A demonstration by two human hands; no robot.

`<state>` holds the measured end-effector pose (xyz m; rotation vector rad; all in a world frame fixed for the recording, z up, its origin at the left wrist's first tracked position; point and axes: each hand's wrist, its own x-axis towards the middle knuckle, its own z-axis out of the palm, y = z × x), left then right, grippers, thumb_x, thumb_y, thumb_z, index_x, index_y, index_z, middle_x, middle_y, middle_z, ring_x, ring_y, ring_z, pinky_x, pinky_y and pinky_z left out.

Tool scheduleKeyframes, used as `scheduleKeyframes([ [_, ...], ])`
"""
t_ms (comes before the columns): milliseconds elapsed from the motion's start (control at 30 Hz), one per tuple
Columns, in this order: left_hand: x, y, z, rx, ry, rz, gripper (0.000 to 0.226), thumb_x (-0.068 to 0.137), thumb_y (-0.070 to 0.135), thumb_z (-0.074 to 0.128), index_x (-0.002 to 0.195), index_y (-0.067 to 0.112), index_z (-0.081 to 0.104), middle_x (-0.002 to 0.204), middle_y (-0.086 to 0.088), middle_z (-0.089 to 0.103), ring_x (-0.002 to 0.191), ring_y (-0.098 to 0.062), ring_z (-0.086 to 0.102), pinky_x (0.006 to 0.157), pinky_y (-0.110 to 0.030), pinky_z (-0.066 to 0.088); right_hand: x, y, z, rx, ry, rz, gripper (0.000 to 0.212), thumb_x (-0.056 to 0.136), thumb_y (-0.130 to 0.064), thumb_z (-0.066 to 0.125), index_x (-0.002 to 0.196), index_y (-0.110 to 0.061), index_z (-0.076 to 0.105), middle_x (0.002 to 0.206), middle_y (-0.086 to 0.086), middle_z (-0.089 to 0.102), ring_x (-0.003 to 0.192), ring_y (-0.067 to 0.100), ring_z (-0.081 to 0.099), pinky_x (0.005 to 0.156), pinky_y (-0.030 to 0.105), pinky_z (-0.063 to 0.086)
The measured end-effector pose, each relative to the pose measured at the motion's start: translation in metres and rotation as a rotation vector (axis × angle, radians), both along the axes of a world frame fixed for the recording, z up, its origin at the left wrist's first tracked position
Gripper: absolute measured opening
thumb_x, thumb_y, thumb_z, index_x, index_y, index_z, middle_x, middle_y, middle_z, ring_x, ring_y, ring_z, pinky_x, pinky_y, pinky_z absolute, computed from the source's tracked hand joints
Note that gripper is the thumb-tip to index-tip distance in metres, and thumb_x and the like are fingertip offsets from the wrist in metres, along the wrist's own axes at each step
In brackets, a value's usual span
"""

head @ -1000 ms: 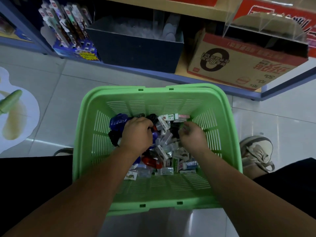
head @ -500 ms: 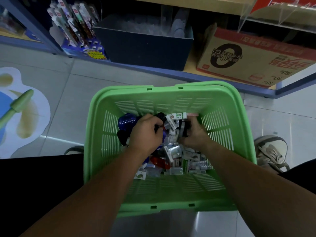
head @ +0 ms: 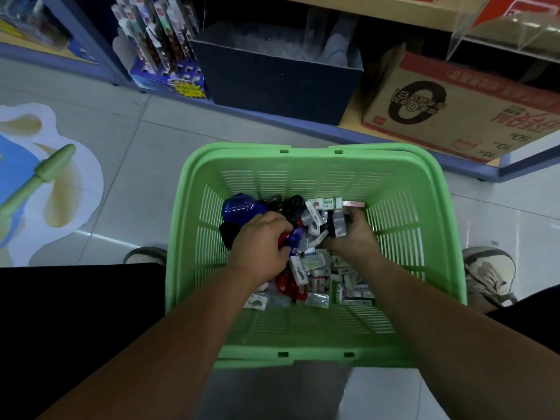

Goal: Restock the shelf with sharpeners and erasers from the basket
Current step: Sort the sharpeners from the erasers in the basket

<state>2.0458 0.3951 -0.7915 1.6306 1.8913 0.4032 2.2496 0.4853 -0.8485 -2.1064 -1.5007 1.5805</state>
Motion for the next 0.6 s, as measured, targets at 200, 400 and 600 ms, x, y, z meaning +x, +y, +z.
scheduleKeyframes([
  [200, 0.032, 0.002, 0.009, -0.034, 0.065, -0.288, 0.053, 0.086, 0.041, 0.075, 0.134, 0.022, 0.064, 0.131, 0.003, 0.061, 0.119, -0.019, 0.053, 0.102, -0.044, 0.049, -0.004, 0.010, 0.003, -0.067, 0.022, -0.017, 0.110, 0.045, -0.018, 0.104, 0.133, -0.029, 0.039, 0.120, 0.003, 0.060, 0.115, 0.029, 0.061, 0.100, 0.051, 0.055],
  [400, 0.041, 0.000, -0.005, -0.242, 0.114, -0.371, 0.087, 0.078, 0.044, 0.084, 0.153, 0.030, 0.041, 0.144, 0.007, 0.045, 0.128, -0.020, 0.038, 0.102, -0.038, 0.043, 0.003, 0.014, 0.005, 0.016, 0.072, 0.040, 0.099, 0.057, -0.012, 0.102, 0.138, -0.026, 0.046, 0.134, 0.000, 0.055, 0.114, 0.022, 0.062, 0.097, 0.042, 0.057],
  [600, 0.037, 0.003, -0.011, -0.222, -0.049, -0.229, 0.057, 0.078, 0.039, 0.080, 0.131, 0.027, 0.061, 0.117, 0.007, 0.060, 0.112, -0.017, 0.047, 0.086, -0.033, 0.048, 0.001, 0.012, 0.000, 0.111, 0.066, 0.113, 0.067, 0.072, -0.012, 0.095, 0.122, -0.031, 0.054, 0.126, 0.000, 0.060, 0.112, 0.021, 0.062, 0.093, 0.034, 0.053],
])
